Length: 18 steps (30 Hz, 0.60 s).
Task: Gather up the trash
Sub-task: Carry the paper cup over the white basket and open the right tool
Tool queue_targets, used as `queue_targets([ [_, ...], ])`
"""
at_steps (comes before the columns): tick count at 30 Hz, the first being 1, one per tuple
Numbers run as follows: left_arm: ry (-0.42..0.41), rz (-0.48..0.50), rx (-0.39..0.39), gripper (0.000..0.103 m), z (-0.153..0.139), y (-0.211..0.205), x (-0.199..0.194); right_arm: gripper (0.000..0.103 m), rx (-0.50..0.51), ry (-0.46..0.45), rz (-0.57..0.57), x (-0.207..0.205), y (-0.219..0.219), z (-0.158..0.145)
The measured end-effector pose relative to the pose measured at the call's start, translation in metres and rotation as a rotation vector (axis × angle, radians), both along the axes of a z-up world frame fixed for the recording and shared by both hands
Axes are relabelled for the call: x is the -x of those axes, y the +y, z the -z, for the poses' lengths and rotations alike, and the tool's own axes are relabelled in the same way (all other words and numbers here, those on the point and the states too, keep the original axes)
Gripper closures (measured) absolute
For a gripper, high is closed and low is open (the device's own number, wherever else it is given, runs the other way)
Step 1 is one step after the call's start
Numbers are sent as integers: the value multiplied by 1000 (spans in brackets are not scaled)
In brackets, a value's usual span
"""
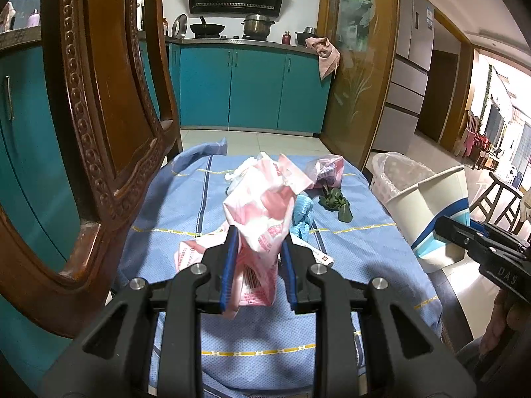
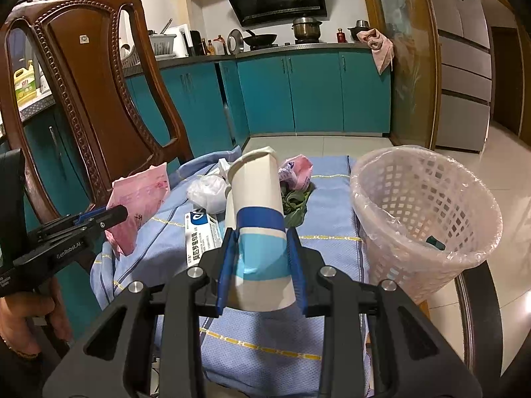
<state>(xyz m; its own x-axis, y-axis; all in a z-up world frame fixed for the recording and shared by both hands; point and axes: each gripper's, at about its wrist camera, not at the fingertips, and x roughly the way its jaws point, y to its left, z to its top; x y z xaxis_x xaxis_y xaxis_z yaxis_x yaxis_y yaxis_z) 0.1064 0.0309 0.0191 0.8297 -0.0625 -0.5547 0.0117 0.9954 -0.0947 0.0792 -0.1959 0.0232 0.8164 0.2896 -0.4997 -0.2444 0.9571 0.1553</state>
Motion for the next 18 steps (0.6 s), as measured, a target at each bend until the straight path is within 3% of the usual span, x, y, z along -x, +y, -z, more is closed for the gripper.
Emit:
queue_targets([
  [12, 7, 3, -3, 77, 2, -1, -1, 72, 5, -9, 18, -3, -3, -2],
  [18, 4, 2, -4, 77, 4, -1, -1, 72, -40, -90, 261, -33, -64, -24],
])
